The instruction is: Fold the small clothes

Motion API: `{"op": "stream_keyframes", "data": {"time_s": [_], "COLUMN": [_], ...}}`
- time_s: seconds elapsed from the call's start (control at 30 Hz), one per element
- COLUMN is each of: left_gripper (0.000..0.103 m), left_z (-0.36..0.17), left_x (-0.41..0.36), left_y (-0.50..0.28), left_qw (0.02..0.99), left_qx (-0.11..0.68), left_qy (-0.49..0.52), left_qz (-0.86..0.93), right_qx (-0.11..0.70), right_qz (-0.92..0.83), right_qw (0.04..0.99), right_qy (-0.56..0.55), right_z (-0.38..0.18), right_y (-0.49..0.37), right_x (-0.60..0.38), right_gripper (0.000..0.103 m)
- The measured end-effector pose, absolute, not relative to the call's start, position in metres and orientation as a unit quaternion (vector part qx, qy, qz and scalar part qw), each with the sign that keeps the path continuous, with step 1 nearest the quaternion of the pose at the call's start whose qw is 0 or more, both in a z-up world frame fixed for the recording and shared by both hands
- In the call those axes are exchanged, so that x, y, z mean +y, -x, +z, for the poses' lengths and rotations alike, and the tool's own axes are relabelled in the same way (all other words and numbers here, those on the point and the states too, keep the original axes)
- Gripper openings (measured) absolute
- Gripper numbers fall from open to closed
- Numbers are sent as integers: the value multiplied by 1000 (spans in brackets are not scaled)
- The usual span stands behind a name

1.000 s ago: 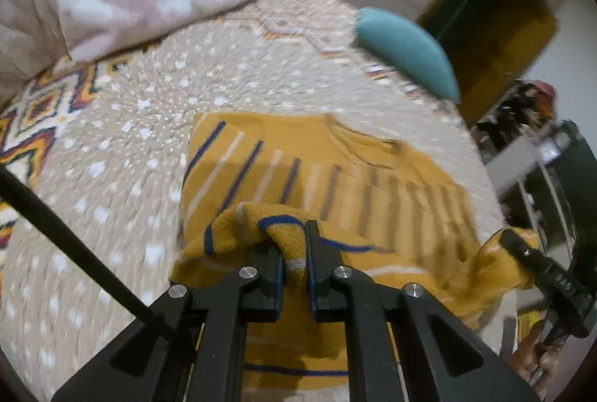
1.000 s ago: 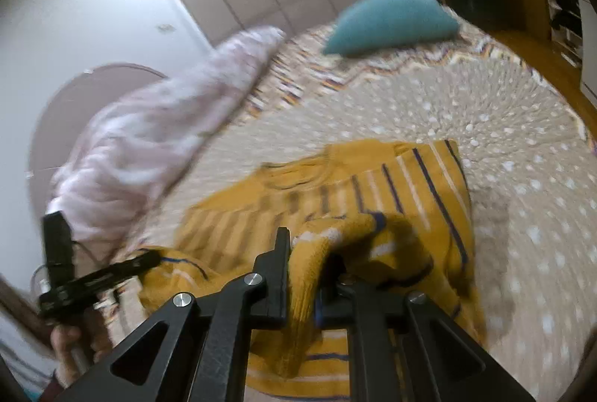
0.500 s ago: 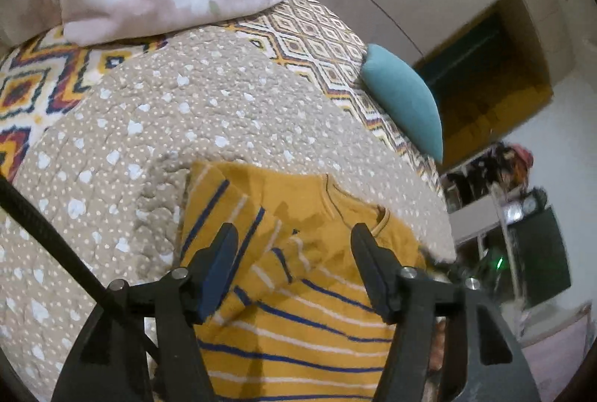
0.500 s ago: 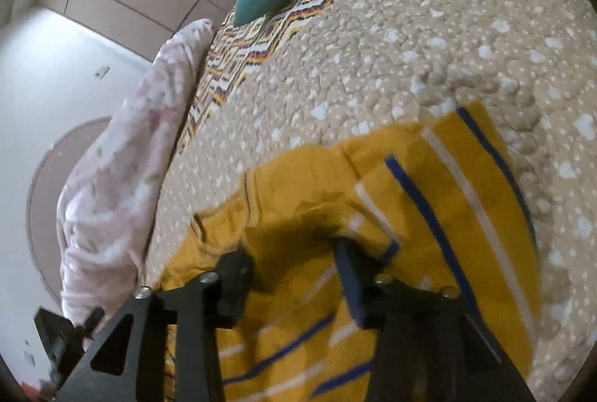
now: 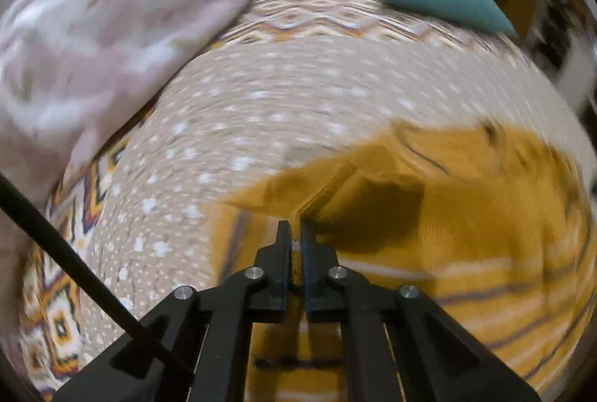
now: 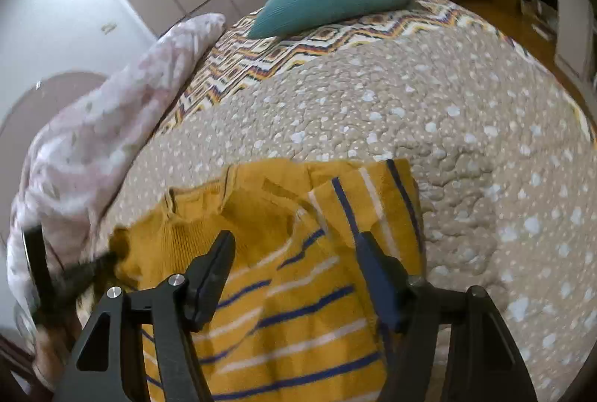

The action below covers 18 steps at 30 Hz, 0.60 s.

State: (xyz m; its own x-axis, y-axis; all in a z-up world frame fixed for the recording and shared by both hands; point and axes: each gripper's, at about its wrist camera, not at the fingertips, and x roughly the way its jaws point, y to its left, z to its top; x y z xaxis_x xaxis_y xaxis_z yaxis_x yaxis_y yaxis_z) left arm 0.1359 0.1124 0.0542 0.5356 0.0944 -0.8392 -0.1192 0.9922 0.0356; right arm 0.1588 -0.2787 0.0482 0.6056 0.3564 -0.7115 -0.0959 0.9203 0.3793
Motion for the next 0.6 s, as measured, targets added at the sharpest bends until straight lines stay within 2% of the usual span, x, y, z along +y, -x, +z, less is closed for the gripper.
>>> {"op": "stream_keyframes", "data": {"time_s": [0.13, 0.27, 0.33, 0.4, 0.5, 0.6], "left_gripper": [10, 14, 25, 45, 62, 69], "left_z": [37, 54, 69, 89, 103, 99], "left_x": [143, 156, 167, 183, 190, 186], "left_y": [-155, -152, -144, -124, -88, -54], "left_qw": [852, 856, 861, 867, 874, 869], "left_qx": [512, 497, 482, 461, 445, 454], "left_qy": [72, 116, 151, 187, 193, 198], "left_qz": [83, 76, 57, 44, 28, 6], "right_qx": [456, 463, 456, 442, 432, 425], "right_qz": [88, 45, 41, 41, 71, 111], "right_qw": [880, 881, 883, 888, 888, 883], "right_qy": [-100, -85, -106, -119, -138, -167], "right_z": [24, 12, 22, 35, 50, 55], "right_y": [-186, -202, -198, -182, -150, -99], "right_x": [-255, -250, -259, -274, -290, -309], "right_gripper": [72, 71, 71, 71, 71, 73]}}
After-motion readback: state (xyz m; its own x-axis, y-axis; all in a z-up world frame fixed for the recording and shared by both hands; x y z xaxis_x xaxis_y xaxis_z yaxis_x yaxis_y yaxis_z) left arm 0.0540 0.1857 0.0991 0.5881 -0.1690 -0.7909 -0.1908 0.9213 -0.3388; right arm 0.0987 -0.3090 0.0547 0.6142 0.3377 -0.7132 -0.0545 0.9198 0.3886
